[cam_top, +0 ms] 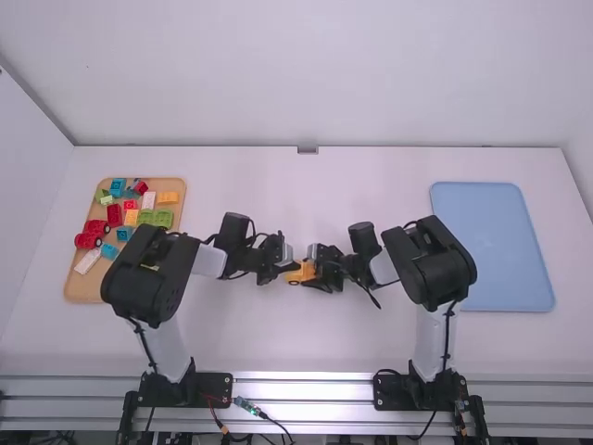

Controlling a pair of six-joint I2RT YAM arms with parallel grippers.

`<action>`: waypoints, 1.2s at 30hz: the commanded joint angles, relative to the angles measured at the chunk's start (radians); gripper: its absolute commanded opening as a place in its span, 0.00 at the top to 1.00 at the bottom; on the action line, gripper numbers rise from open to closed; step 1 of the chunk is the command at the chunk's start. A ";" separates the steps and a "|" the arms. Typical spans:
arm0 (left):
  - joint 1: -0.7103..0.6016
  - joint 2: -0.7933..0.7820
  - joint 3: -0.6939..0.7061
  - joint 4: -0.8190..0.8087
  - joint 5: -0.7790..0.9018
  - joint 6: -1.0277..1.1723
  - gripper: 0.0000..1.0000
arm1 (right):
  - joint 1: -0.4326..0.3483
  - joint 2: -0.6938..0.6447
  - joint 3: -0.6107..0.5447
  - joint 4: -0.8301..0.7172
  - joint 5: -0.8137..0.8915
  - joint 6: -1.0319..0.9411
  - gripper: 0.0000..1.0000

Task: Assemble lego blocks to make yellow taxi

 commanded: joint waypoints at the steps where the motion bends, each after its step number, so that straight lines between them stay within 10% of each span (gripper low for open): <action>1: -0.021 0.077 -0.039 -0.075 -0.159 -0.007 0.98 | 0.002 0.016 -0.004 -0.001 0.017 0.006 0.51; 16: 0.082 -0.267 0.077 -0.442 -0.012 0.189 0.98 | 0.000 0.016 -0.004 -0.003 0.017 0.006 0.51; 26: 0.111 -0.409 0.076 -0.444 -0.434 -0.167 0.96 | 0.000 0.016 -0.004 -0.005 0.020 0.006 0.43; 32: 0.112 -0.409 0.076 -0.437 -0.438 -0.163 0.01 | 0.000 0.016 -0.004 -0.005 0.021 0.006 0.10; 36: 0.111 -0.409 0.076 -0.415 -0.437 -0.164 0.01 | 0.000 0.016 -0.004 -0.005 0.022 0.010 0.01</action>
